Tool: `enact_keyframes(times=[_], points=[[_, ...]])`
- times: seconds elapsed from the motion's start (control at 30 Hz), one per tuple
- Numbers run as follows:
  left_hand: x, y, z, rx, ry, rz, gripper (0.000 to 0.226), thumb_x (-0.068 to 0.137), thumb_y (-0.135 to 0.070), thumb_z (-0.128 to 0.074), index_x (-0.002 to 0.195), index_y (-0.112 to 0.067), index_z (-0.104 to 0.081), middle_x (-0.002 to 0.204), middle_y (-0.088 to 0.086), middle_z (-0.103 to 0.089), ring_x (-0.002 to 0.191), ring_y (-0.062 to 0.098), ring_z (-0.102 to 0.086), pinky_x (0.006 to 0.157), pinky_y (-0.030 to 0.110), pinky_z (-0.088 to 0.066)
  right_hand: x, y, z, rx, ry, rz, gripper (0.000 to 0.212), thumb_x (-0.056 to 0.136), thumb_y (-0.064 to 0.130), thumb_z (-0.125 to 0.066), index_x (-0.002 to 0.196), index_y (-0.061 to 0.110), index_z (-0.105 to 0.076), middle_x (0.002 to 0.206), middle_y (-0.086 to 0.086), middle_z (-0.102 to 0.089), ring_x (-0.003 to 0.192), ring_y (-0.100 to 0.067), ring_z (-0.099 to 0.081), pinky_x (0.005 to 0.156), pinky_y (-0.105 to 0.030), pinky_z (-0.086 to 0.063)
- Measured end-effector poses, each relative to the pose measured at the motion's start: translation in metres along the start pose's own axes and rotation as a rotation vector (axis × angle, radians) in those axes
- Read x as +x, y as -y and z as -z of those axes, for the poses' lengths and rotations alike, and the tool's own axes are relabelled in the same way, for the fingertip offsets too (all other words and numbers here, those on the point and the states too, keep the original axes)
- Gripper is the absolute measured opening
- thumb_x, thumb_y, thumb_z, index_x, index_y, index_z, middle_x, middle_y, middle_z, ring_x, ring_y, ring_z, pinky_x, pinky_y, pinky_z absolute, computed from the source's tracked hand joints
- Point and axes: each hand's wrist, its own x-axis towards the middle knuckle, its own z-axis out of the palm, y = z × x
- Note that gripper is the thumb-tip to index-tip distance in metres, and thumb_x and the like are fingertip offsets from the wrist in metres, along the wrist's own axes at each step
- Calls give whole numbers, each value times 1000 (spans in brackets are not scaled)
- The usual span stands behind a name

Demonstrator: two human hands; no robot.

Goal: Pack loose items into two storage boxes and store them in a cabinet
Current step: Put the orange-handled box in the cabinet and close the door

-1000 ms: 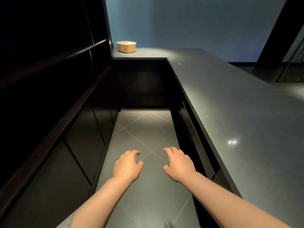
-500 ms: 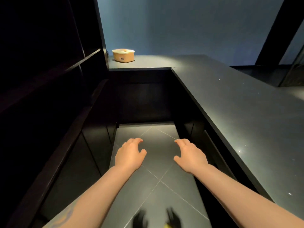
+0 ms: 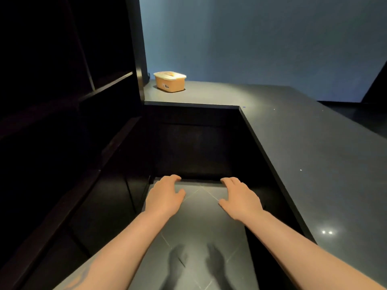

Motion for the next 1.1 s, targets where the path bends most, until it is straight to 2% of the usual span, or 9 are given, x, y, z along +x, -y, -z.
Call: enact_keyframes(times=[0.2, 0.43, 0.53, 0.77, 1.0, 1.1], points=[[137, 13, -22, 13, 3, 19, 45, 88, -32, -55, 132, -28, -48, 135, -4, -50, 121, 19, -50, 96, 40, -45, 143, 8, -6, -23, -21, 74, 61, 87, 32, -54, 144, 24, -32, 144, 3, -38, 122, -22, -47, 86, -33, -48], [316, 22, -32, 47, 12, 4, 45, 88, -35, -55, 132, -28, -49, 134, -5, -51, 116, 17, -53, 93, 37, -48, 310, 7, -4, 5, 13, 20, 63, 89, 33, -53, 146, 24, -28, 148, 2, -34, 126, -23, -43, 94, -35, -46], [393, 10, -36, 71, -12, -28, 44, 88, -35, -55, 131, -28, -50, 133, -6, -52, 120, 17, -51, 95, 35, -46, 377, -1, 9, 20, -40, 15, 62, 88, 31, -52, 145, 25, -30, 147, 2, -36, 126, -22, -44, 95, -35, -45], [538, -24, -75, 83, 25, -83, 44, 88, -36, -53, 131, -30, -49, 133, -8, -52, 120, 17, -50, 95, 36, -46, 524, -41, 17, 13, -30, 30, 62, 88, 33, -52, 146, 26, -29, 146, 3, -35, 126, -22, -43, 95, -35, -45], [671, -40, -88, 22, -69, 50, 45, 88, -37, -56, 132, -32, -47, 130, -8, -54, 115, 15, -54, 89, 36, -50, 671, -78, 32, 6, 25, 120, 64, 88, 34, -52, 147, 26, -28, 149, 4, -33, 130, -20, -41, 98, -35, -44], [724, -47, -84, 6, -118, 80, 45, 88, -37, -55, 132, -33, -47, 131, -9, -53, 118, 16, -52, 92, 37, -49, 740, -82, 48, -4, 9, 171, 64, 88, 33, -51, 147, 25, -28, 149, 3, -34, 131, -20, -40, 98, -34, -43]])
